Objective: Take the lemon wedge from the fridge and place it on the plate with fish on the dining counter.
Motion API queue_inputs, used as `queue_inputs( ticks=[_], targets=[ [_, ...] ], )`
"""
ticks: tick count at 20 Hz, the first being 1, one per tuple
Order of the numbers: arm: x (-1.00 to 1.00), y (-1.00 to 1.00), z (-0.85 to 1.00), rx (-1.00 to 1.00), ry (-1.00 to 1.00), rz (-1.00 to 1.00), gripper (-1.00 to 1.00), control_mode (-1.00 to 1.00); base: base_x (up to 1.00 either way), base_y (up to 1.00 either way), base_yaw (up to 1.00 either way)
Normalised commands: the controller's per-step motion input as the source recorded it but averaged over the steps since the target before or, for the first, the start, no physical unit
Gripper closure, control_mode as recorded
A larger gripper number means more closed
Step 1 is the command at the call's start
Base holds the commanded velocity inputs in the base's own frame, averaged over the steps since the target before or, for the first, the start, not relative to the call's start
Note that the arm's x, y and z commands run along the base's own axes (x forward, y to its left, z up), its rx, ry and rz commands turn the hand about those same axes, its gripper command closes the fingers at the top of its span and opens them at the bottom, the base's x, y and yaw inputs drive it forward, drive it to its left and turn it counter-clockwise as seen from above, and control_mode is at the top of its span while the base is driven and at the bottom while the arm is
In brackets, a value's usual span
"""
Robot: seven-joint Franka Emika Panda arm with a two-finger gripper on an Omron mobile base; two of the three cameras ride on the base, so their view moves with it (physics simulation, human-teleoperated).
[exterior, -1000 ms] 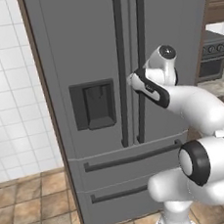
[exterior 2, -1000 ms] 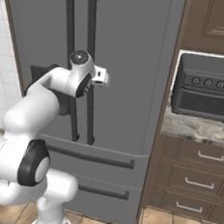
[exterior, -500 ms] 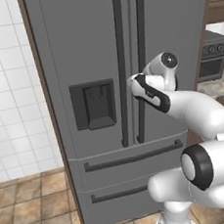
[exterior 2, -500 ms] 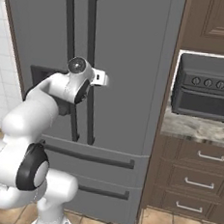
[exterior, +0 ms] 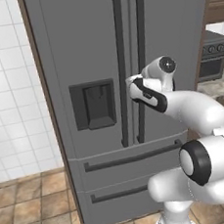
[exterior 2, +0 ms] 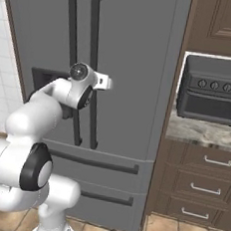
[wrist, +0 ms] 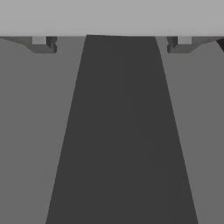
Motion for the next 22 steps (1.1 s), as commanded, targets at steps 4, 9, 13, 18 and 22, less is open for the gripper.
queue_inputs(
  ticks=[4, 9, 13, 18, 22],
  targets=[
    [0.45, 0.00, -0.17, 0.00, 0.00, -0.01, 1.00, -1.00, 0.00, 0.00, 0.00],
    [0.06, 0.00, 0.00, -0.01, 0.02, 0.00, 1.00, -1.00, 0.00, 0.00, 0.00],
    [0.00, 0.00, 0.00, 0.00, 0.03, 0.00, 1.00, -1.00, 0.00, 0.00, 0.00],
    [-0.49, -0.27, 0.00, 0.00, 0.00, -0.11, 1.00, -1.00, 0.00, 0.00, 0.00],
    [-0.99, -0.70, 0.00, 0.02, -0.02, -0.17, 1.00, -1.00, 0.00, 0.00, 0.00]
  ],
)
